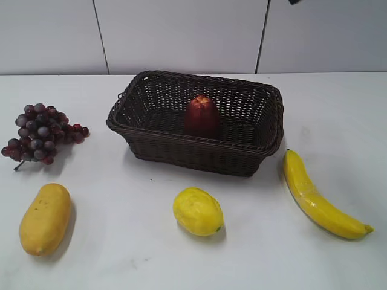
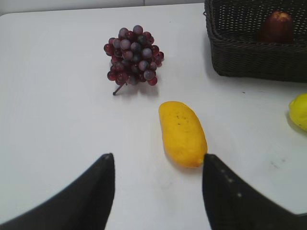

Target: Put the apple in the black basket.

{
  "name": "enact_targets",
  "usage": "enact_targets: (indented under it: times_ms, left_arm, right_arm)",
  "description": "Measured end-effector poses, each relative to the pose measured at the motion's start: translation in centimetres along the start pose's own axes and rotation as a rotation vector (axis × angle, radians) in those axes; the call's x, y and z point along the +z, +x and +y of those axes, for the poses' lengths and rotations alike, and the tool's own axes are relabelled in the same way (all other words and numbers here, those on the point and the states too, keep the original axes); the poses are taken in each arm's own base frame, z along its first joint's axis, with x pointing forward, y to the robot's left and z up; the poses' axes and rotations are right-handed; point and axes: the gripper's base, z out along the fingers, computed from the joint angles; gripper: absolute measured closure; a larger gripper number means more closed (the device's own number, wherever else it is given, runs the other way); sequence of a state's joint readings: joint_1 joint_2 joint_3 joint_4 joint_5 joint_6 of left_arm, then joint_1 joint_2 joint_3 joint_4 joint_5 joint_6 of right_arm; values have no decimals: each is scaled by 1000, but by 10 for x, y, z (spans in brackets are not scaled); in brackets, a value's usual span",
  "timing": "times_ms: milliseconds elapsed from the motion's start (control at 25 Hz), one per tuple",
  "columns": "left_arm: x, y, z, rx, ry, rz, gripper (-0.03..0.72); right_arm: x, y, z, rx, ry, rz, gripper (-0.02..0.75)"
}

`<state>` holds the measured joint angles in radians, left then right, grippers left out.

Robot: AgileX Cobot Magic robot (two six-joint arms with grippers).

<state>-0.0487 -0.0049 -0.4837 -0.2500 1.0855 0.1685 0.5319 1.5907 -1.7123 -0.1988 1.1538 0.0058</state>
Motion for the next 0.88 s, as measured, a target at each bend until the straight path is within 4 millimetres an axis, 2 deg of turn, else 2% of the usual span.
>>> enact_targets:
  times_ms: [80, 320, 560, 880]
  left_arm:
    - [0, 0, 0, 0, 0, 0, 253]
    - [0, 0, 0, 0, 0, 0, 253]
    - [0, 0, 0, 0, 0, 0, 253]
    - [0, 0, 0, 0, 0, 0, 253]
  right_arm:
    - [-7, 23, 1, 21, -3, 1, 142]
    - [-24, 112, 7, 82, -33, 32, 145]
    - [-53, 198, 12, 122, -76, -36, 145]
    - [-81, 288, 14, 146, -79, -126, 145]
